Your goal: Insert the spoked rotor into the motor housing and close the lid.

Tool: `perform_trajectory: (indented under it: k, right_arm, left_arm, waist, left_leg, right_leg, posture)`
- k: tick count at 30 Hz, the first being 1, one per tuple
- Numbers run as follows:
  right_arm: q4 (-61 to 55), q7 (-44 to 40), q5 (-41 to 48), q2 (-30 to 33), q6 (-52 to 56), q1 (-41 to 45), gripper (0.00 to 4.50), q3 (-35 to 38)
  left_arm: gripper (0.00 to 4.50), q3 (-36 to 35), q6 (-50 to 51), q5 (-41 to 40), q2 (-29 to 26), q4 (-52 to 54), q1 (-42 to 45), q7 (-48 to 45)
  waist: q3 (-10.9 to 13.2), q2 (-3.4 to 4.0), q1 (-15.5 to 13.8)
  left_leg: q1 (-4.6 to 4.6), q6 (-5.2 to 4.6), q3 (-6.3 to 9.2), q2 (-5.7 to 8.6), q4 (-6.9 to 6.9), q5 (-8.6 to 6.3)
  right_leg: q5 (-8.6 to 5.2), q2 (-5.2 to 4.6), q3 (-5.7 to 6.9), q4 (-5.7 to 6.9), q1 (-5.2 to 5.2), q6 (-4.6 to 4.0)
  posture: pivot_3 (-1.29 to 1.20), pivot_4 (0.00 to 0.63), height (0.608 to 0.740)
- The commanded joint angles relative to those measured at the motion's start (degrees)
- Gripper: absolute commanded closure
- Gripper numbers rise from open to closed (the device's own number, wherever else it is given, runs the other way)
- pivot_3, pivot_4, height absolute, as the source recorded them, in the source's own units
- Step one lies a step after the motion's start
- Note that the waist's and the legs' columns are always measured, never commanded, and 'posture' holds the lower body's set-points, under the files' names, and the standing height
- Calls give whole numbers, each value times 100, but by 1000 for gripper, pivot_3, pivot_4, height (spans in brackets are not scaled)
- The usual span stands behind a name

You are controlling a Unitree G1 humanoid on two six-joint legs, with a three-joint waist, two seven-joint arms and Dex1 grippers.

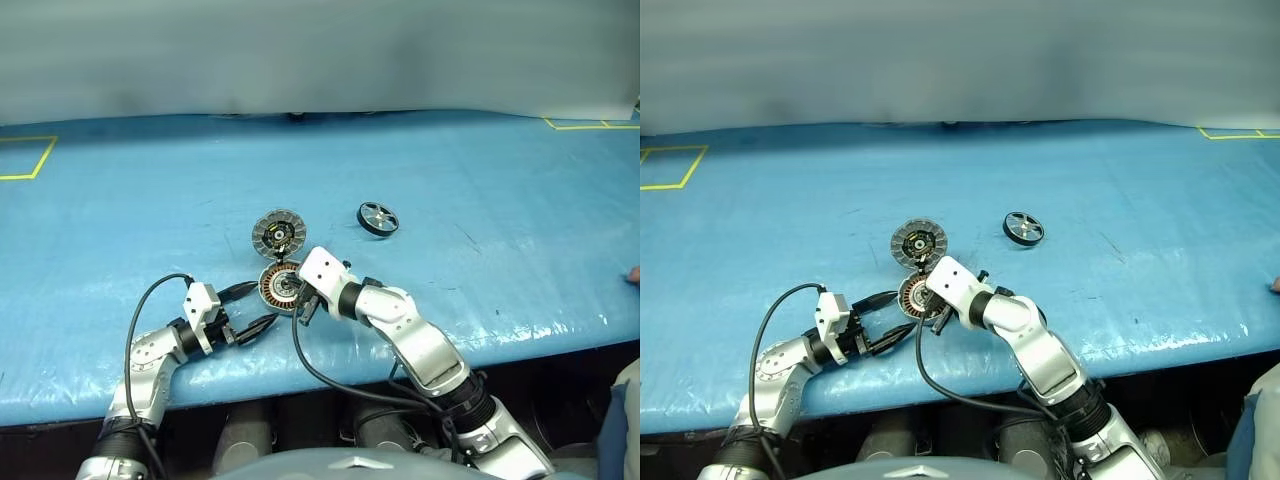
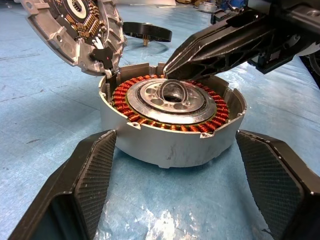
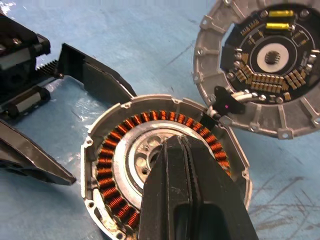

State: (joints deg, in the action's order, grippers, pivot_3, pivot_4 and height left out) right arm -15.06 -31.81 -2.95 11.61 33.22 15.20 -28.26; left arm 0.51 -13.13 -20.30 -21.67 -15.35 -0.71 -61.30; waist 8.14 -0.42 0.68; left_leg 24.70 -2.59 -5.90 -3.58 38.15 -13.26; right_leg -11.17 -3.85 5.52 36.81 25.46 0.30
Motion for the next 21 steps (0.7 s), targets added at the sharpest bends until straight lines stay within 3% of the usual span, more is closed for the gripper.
perform_trajectory:
  k: [1,21]
  right_arm:
    - [-262,-79,108,-47,32,82,4479,-37]
    - [-549,-14,284,-27,167,161,4479,295]
  left_arm:
    - [404,12,-50,54,1,-50,-17,9]
    - [404,11,-44,61,-13,-79,-58,18]
  waist:
    - [0,0,1]
    - [0,0,0]
  left_leg:
    - [1,0,0,0,0,0]
    - [0,0,0,0,-1,0]
  right_leg:
    - [0,0,0,-1,0,0]
    - [0,0,0,0,1,0]
  posture:
    - [0,150,740]
    - [0,150,740]
